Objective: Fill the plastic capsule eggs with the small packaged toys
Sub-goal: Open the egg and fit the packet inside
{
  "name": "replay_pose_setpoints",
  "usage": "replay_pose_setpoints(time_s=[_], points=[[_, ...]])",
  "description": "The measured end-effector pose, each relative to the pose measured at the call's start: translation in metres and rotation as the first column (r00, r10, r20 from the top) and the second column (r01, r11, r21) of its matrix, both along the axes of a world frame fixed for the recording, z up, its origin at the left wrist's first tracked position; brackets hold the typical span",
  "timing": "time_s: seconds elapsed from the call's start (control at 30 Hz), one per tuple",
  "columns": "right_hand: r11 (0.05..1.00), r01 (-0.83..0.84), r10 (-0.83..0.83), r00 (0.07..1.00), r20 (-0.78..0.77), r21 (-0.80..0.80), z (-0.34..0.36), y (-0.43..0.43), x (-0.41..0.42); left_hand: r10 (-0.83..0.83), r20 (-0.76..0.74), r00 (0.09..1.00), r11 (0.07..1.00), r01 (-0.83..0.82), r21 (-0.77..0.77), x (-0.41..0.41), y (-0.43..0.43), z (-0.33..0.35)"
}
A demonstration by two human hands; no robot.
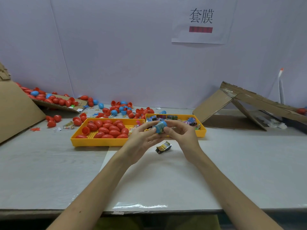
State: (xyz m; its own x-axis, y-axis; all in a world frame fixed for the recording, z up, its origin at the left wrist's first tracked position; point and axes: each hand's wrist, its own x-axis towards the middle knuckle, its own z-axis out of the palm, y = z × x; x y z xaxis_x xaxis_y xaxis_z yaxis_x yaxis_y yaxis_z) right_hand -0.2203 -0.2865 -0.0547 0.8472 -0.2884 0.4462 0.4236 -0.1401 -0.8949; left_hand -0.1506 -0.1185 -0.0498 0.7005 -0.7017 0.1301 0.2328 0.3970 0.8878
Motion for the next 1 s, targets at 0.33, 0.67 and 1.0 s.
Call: replay_pose_setpoints(time_s=[0.33, 0.67, 1.0], points=[[0.991, -0.069, 0.07, 0.998, -0.006, 0.118, 0.0028, -0.0011, -0.0016, -0.026, 0.048, 0.999, 0.996, 0.022, 0.087, 0.0009, -0.0021, -0.0027], [0.988, -0.071, 0.071, 0.997, -0.002, 0.136, 0.0013, -0.0035, -0.0009, -0.045, 0.064, 0.997, 0.993, 0.038, 0.111, 0.0008, -0.0026, -0.0034], [0.995, -0.067, 0.069, 0.997, -0.026, 0.078, 0.0012, -0.0014, -0.0009, -0.124, 0.063, 0.99, 0.988, 0.118, 0.097, -0.0028, -0.002, 0.0001]])
